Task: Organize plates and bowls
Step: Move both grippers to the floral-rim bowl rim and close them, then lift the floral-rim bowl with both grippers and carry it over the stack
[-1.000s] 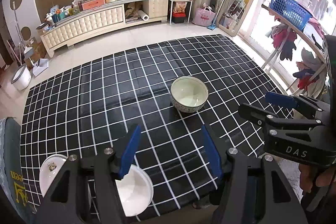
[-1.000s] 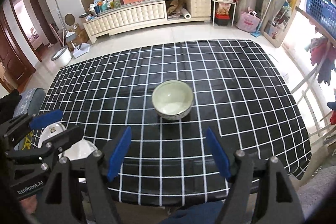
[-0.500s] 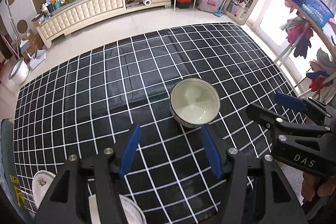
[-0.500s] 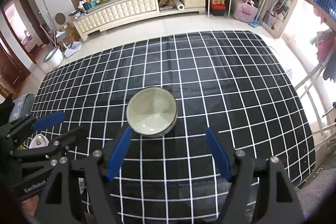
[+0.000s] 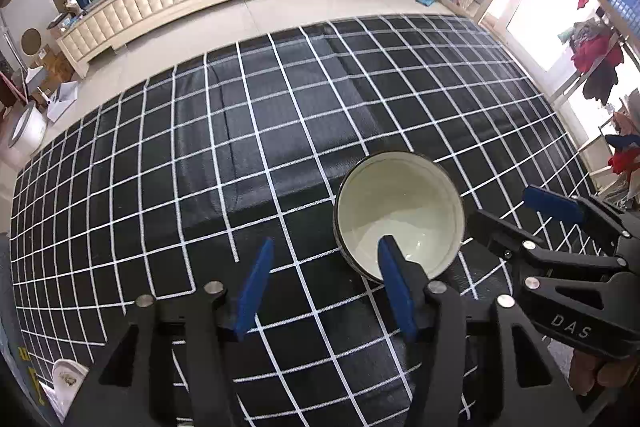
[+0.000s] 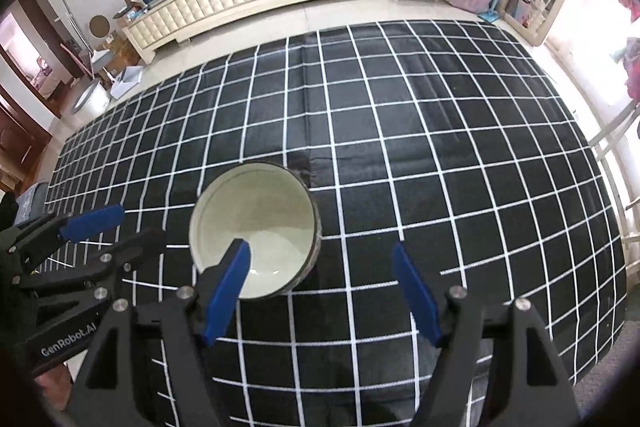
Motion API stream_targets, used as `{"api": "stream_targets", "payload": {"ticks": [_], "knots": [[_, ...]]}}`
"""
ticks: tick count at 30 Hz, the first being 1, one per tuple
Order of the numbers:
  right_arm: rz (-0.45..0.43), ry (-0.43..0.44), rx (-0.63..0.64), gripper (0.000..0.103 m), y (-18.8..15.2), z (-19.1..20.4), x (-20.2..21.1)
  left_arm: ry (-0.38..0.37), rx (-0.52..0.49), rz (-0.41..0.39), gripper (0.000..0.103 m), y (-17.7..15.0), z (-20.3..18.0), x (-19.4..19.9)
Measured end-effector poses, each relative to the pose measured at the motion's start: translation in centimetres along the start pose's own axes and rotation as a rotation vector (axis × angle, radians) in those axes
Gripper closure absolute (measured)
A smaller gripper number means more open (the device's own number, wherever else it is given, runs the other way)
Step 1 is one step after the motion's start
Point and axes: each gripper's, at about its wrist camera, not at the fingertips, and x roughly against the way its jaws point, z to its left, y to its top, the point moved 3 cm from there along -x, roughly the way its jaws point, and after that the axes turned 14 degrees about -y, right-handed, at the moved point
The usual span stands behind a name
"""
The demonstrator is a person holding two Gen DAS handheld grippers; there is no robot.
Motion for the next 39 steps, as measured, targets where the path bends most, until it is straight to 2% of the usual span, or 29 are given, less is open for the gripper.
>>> {"api": "stream_targets", "payload": {"ticks": [4,7,12,16,20,25,31,39], "knots": [[0.009,-0.008,0.016,0.026,0.3,0.3,-1.2,-0.001,0.004,0.026,0.059,0.2,0.5,-1.7],[0.018,0.000,0.023,0.028,0.5,0.5,-2.0,-0.019,0.016,0.048,0.067,0.3,1.0,-2.9],[0.035,0.005,0.035,0.036,0.2,1.0,-3.0,-0.015,0.001,0.065,0.069,0.0,1.2,-3.8],[0.053,0.004,0.036,0.051,0.0,0.9,-3.8,-0.028,0.002,0.078,0.077,0.2,0.9,-4.6],[0.048,0.031,0.026,0.074,-0.1,0.7,-4.1,-0.035,0.002,0.088,0.085,0.2,0.6,-5.2],[0.053,0.054,0.021,0.082,-0.2,0.8,-4.4,-0.032,-0.003,0.103,0.086,0.5,0.4,-6.4],[0.053,0.065,0.019,0.084,-0.3,1.0,-4.8,-0.038,-0.013,0.104,0.090,0.4,0.1,-7.0],[0.031,0.032,0.008,0.086,-1.0,1.0,-4.4,-0.018,-0.038,0.111,0.090,0.4,-0.2,-6.9]]}}
